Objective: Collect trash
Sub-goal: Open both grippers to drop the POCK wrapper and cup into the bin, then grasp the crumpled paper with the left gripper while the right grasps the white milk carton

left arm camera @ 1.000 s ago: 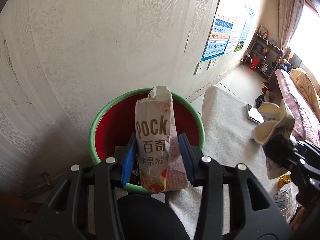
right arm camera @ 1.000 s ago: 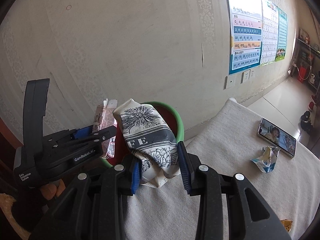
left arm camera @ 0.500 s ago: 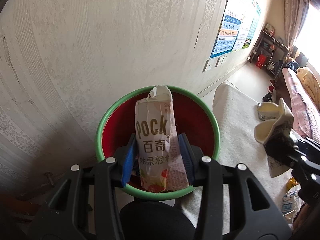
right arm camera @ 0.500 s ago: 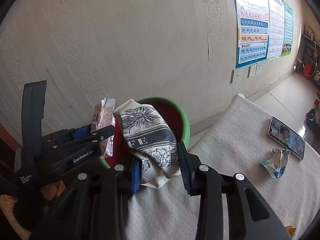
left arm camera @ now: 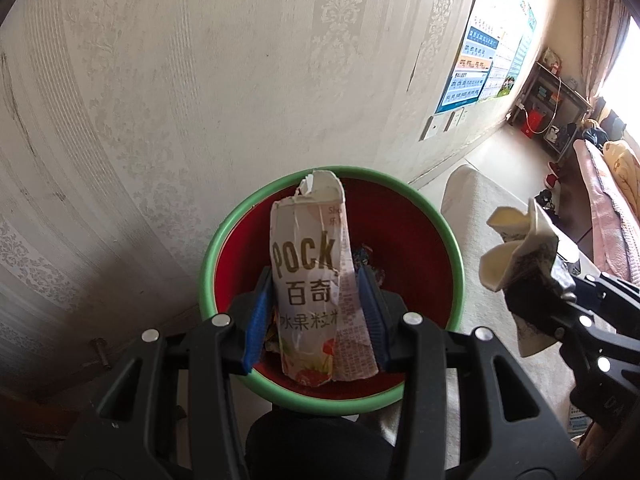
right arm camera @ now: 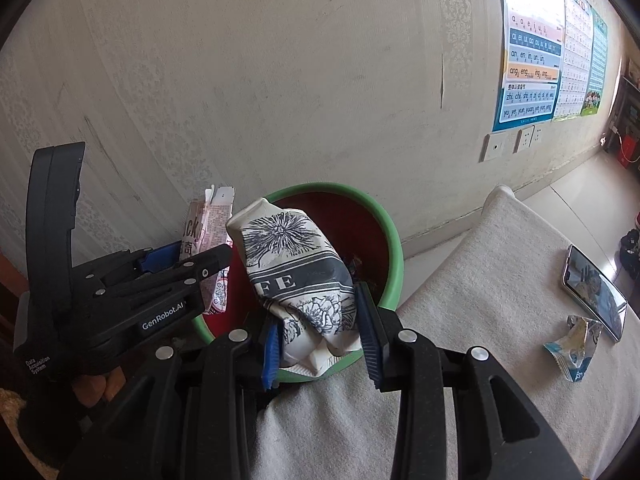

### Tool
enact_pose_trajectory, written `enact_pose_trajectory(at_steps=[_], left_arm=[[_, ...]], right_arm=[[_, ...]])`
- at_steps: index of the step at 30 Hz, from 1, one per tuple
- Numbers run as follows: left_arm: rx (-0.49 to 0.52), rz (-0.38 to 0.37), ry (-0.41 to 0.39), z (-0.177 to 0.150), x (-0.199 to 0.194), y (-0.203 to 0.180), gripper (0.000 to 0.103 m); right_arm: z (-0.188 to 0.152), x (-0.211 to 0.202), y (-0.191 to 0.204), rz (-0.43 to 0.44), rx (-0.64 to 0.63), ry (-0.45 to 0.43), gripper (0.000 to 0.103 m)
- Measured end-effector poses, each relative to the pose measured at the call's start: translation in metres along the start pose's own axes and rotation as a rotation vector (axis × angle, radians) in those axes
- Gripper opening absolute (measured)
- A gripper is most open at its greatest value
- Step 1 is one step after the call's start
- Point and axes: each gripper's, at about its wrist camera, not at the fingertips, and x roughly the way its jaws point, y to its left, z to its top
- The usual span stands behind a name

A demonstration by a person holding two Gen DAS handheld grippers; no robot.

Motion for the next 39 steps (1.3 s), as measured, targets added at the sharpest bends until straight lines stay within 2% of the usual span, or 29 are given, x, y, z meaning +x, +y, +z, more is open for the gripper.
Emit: enact_pose_trajectory(at_steps=[3,4,6,13,14,17,19,20,23,25,28,30,34,36,37,39], left_arm=[[-0.018,0.018,-0.007,-0.001,0.001,0.005,0.046],[-0.023,0.022,-0.008,-0.001,0.002,0.006,0.054],[-0.032,0.030,-0.017,0.000,0.002,0.010,0.068],[-0.037,0.018,-0.025,-0.002,-0.004,0.009,0.068],[-0.038,0.011,-0.027,-0.004,-0.007,0.007,0.068],[-0.008,-0.031,-0.022,-0.009,-0.013,-0.009,0.068],[0.038,-0.060,-0.027,-0.014,-0.019,-0.027,0.068],[0.062,-0.080,-0.025,-0.018,-0.022,-0.038,0.068],[0.102,-0.171,0.015,-0.031,-0.024,-0.070,0.068],[0.159,-0.234,0.052,-0.044,-0.024,-0.099,0.068],[0.271,-0.345,0.119,-0.069,-0.029,-0.147,0.068],[0.364,-0.419,0.163,-0.089,-0.037,-0.179,0.071],[0.508,-0.543,0.228,-0.129,-0.054,-0.225,0.074],[0.561,-0.580,0.256,-0.146,-0.059,-0.239,0.074],[0.581,-0.594,0.267,-0.153,-0.061,-0.244,0.074],[0.614,-0.612,0.283,-0.164,-0.064,-0.253,0.074]], right_arm=[[0.005,0.003,0.002,0.007,0.001,-0.013,0.034],[0.007,0.004,0.002,0.012,0.006,-0.018,0.035],[0.009,0.004,0.001,0.026,0.017,-0.025,0.045],[-0.001,-0.011,-0.006,0.030,0.040,-0.035,0.054],[-0.006,-0.016,-0.009,0.019,0.044,-0.032,0.057],[-0.027,-0.037,-0.028,-0.014,0.054,-0.008,0.057],[-0.045,-0.057,-0.052,-0.076,0.075,0.013,0.057],[-0.055,-0.068,-0.066,-0.101,0.103,0.016,0.058],[-0.094,-0.107,-0.121,-0.217,0.232,0.016,0.069],[-0.128,-0.126,-0.161,-0.306,0.357,0.060,0.069],[-0.177,-0.151,-0.210,-0.332,0.573,0.130,0.069],[-0.202,-0.161,-0.219,-0.323,0.628,0.176,0.069],[-0.228,-0.149,-0.207,-0.302,0.590,0.316,0.069],[-0.231,-0.139,-0.203,-0.290,0.575,0.345,0.071],[-0.233,-0.134,-0.202,-0.303,0.557,0.361,0.069],[-0.234,-0.128,-0.197,-0.316,0.518,0.379,0.043]])
